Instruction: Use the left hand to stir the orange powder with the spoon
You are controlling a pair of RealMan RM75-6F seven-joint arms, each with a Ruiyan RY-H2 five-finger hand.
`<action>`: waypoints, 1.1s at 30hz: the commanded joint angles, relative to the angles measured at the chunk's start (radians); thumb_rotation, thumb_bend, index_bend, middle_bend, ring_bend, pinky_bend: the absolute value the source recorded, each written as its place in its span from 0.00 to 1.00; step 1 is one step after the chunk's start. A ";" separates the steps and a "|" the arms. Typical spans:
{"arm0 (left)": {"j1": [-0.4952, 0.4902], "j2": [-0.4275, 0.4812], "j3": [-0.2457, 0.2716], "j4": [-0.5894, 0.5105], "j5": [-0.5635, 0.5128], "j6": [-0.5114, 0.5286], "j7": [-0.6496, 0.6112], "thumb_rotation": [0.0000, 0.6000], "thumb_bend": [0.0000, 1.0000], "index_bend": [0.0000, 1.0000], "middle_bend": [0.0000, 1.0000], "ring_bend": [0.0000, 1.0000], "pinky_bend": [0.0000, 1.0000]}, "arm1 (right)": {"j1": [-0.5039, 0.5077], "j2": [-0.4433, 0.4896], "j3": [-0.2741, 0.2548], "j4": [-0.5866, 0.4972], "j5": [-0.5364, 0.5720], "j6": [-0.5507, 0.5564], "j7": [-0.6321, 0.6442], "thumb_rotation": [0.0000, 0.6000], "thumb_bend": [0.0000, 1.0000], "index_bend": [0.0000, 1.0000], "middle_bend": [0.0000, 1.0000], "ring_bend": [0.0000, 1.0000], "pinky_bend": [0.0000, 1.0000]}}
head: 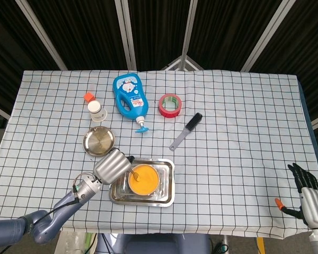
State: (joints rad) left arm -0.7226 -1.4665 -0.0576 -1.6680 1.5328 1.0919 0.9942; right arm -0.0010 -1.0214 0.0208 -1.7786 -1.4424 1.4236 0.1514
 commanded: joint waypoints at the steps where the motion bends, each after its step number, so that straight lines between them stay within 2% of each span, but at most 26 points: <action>1: 0.006 -0.011 -0.007 0.007 0.019 0.026 -0.024 1.00 0.65 0.77 0.97 0.93 0.97 | 0.000 0.000 0.000 0.000 0.001 -0.001 0.000 1.00 0.31 0.00 0.00 0.00 0.00; 9: -0.013 0.018 -0.017 -0.017 0.021 -0.002 -0.025 1.00 0.65 0.77 0.97 0.93 0.97 | 0.000 0.001 0.000 -0.001 0.000 -0.001 0.003 1.00 0.31 0.00 0.00 0.00 0.00; 21: -0.029 0.035 -0.006 -0.033 0.011 -0.051 0.000 1.00 0.65 0.77 0.97 0.93 0.97 | 0.001 0.001 0.000 -0.003 0.002 -0.003 0.001 1.00 0.31 0.00 0.00 0.00 0.00; 27: -0.033 0.001 -0.004 -0.023 0.012 -0.055 0.026 1.00 0.65 0.77 0.97 0.93 0.97 | 0.001 0.000 0.000 -0.004 0.002 -0.003 -0.001 1.00 0.31 0.00 0.00 0.00 0.00; 33: -0.034 -0.061 -0.023 -0.006 0.009 -0.030 0.049 1.00 0.65 0.77 0.97 0.93 0.97 | 0.001 0.001 0.000 -0.003 0.001 -0.003 0.003 1.00 0.31 0.00 0.00 0.00 0.00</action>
State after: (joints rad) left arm -0.7558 -1.5154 -0.0741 -1.6795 1.5433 1.0549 1.0359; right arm 0.0001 -1.0206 0.0210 -1.7816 -1.4412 1.4209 0.1540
